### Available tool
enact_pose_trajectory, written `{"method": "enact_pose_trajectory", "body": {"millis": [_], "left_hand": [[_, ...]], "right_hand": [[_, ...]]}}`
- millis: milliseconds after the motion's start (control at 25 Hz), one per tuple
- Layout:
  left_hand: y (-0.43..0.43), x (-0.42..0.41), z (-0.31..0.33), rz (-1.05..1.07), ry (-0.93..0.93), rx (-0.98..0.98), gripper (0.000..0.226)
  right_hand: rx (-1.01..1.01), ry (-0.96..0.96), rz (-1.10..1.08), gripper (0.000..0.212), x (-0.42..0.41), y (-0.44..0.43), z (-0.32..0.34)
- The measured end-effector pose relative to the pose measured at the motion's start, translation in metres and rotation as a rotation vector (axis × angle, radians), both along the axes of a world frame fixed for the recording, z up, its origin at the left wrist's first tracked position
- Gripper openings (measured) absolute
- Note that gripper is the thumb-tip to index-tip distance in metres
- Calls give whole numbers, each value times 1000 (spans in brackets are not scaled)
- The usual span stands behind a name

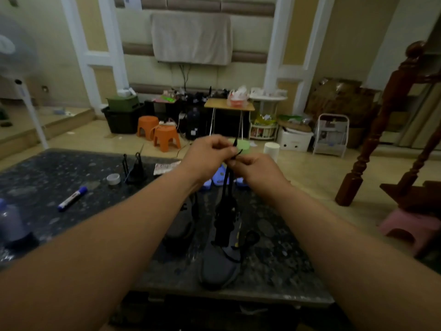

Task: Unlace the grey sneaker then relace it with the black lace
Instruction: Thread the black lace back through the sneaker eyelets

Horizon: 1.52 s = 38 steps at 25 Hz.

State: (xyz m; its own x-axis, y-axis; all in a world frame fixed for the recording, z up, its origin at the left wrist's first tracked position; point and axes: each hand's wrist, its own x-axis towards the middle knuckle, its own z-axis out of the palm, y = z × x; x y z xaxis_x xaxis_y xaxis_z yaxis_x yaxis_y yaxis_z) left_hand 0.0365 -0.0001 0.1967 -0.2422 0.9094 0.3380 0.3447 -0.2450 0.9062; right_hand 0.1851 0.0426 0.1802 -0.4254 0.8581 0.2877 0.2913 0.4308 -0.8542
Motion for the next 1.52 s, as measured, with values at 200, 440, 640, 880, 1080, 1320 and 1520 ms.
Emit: {"method": "enact_pose_trajectory", "body": {"millis": [200,440,640,880,1080,1320,1520], "left_hand": [[5,-14,-36,25,-66,-73,19],[13,-16,-124,-198,241,-308,26],[45,-31,-121,-188,132,-319,29],[56,-29,-129,-269,-54,-362,29],[16,-19,-197,131,-47,-258,46],[-62,15,-285,96,323,-472,111],[-63,19,-281,172,416,-523,110]], "right_hand": [[-39,-42,-6,14,-11,17,-2],[-105,-28,27,20,-25,43,-13],[-365,42,-142,17,-11,66,-87],[-295,-274,238,21,-11,24,-192],[-199,-387,138,36,-19,35,-199],[-260,-411,125,24,-24,28,-182],[-218,-245,-76,26,-33,69,-135]]}}
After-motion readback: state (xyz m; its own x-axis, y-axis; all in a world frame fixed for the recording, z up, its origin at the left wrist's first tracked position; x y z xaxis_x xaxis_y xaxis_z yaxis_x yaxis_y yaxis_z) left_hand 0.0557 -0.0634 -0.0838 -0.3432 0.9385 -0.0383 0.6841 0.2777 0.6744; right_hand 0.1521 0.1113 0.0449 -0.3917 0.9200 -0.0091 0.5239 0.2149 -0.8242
